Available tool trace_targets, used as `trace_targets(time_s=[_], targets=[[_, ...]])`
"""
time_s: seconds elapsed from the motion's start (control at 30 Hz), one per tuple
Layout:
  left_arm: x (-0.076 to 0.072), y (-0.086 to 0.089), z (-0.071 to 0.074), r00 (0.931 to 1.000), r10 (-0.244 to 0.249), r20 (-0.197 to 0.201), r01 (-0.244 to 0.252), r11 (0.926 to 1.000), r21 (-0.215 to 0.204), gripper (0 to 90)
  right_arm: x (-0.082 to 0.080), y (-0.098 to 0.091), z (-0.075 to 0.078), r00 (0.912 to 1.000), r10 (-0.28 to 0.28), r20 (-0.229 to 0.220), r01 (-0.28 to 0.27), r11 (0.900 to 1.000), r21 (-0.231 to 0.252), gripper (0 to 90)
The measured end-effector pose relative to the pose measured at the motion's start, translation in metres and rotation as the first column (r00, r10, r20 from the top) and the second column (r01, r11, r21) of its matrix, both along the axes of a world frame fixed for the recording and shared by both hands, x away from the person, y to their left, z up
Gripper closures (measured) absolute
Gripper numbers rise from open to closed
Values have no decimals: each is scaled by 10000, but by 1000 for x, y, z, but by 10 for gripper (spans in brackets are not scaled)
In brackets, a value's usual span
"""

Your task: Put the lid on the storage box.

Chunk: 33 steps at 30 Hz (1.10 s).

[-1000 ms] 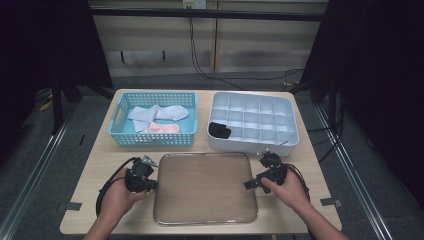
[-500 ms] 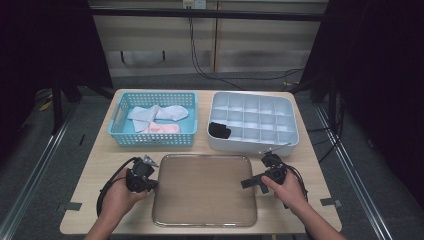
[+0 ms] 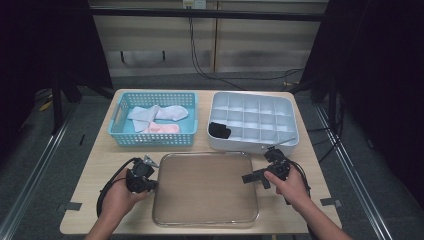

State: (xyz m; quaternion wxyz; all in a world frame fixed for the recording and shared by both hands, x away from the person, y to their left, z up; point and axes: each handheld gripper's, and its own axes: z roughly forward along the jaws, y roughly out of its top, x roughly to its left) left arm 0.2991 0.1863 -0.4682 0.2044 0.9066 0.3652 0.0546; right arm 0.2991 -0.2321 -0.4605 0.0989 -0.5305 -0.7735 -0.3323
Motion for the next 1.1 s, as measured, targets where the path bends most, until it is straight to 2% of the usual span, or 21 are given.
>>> trace_targets(time_s=[0.07, 0.2, 0.23, 0.27, 0.5, 0.63, 0.7, 0.8, 0.93, 1.1], targets=[[0, 0, 0, 10000, 40, 17, -40, 10000, -54, 900, 0, -2, 2, 9999, -81, 124, 80, 10000, 53, 377], [0, 1, -1, 10000, 20, 8, -20, 10000, 17, 900, -1, -9, 8, 9986, -362, 393, 344, 9984, 455, 481], [0, 0, -1, 10000, 41, -2, -40, 9988, 484, 900, 0, -10, 9, 9983, -380, 451, 358, 9981, 501, 484], [0, -1, -2, 10000, -29, 0, 29, 9974, 719, 900, 0, -11, 10, 9979, -395, 506, 367, 9978, 554, 498], [0, 1, -3, 9999, 119, -84, -115, 9986, 509, 900, -1, -14, 11, 9970, -527, 558, 480, 9954, 833, 524], [0, 1, -3, 9999, 103, -89, -98, 9986, 517, 900, 0, -17, 10, 9958, -780, 474, 715, 9895, 1253, 525], [0, 1, -3, 9999, 118, -91, -113, 9987, 493, 900, 0, -18, 10, 9960, -764, 454, 700, 9892, 1287, 524], [0, 0, -3, 9999, 136, -53, -133, 9987, 493, 900, 1, -20, 13, 9959, -819, 382, 748, 9843, 1599, 525], [0, -1, -2, 10000, 88, -25, -86, 9983, 574, 900, 1, -18, 15, 9964, -753, 397, 688, 9868, 1464, 526], [0, -1, -3, 9999, 123, -37, -121, 9986, 521, 900, 1, -18, 18, 9956, -799, 480, 717, 9855, 1537, 533]])
